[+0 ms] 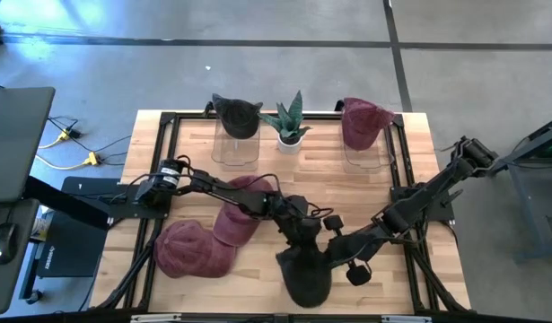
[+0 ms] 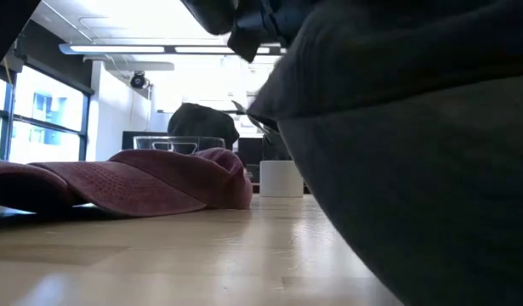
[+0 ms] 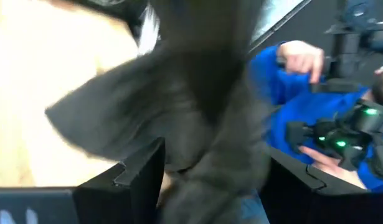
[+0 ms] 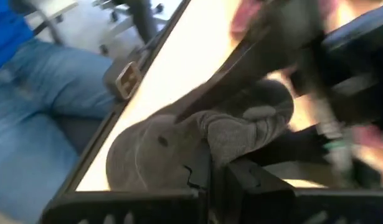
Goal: Pick & Place hat
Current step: Put the black cap into the left transparent bin
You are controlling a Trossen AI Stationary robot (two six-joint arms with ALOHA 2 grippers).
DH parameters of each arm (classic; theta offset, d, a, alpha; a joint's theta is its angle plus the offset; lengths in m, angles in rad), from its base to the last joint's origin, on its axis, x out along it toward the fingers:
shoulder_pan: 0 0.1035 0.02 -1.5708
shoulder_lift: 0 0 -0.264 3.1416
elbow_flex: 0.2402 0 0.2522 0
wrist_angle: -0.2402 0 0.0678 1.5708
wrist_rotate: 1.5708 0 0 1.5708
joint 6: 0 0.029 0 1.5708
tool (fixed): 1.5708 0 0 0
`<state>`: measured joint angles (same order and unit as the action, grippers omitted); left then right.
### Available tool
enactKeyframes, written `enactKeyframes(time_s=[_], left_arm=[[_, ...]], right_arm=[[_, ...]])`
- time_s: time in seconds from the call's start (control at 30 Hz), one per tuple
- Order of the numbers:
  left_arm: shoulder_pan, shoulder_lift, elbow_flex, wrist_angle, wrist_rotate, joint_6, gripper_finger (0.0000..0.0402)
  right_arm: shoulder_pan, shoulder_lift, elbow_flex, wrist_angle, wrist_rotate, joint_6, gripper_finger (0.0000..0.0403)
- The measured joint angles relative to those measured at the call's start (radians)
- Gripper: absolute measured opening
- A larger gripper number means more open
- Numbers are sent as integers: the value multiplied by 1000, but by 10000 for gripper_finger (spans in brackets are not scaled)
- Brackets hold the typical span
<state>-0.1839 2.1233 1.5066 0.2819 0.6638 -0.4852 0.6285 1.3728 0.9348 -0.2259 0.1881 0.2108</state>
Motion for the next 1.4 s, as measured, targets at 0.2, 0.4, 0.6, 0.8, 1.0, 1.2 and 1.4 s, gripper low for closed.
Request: enactKeyframes(time_s=[0.2, 0.4, 0.6, 0.8, 1.0, 1.2, 1.4], left_arm=[[-10, 1, 0, 42, 26, 7, 223], [-12, 1, 0, 84, 61, 8, 221], [-12, 1, 0, 121, 117, -43, 181], [-11, 1, -1, 172, 186, -84, 126], [-11, 1, -1, 281, 304, -169, 106], [-5, 1, 0, 305, 326, -180, 105], [5, 1, 0, 300, 326, -175, 105]], right_arm=[[0, -19, 0, -5, 38, 1, 3], [1, -19, 0, -42, 17, 27, 22], [1, -19, 0, -47, -5, 26, 44], [11, -19, 0, -50, -4, 13, 87], [43, -19, 0, -56, 6, -10, 139], [42, -19, -1, -78, -3, -7, 172], [47, -18, -1, -170, -22, 62, 181]])
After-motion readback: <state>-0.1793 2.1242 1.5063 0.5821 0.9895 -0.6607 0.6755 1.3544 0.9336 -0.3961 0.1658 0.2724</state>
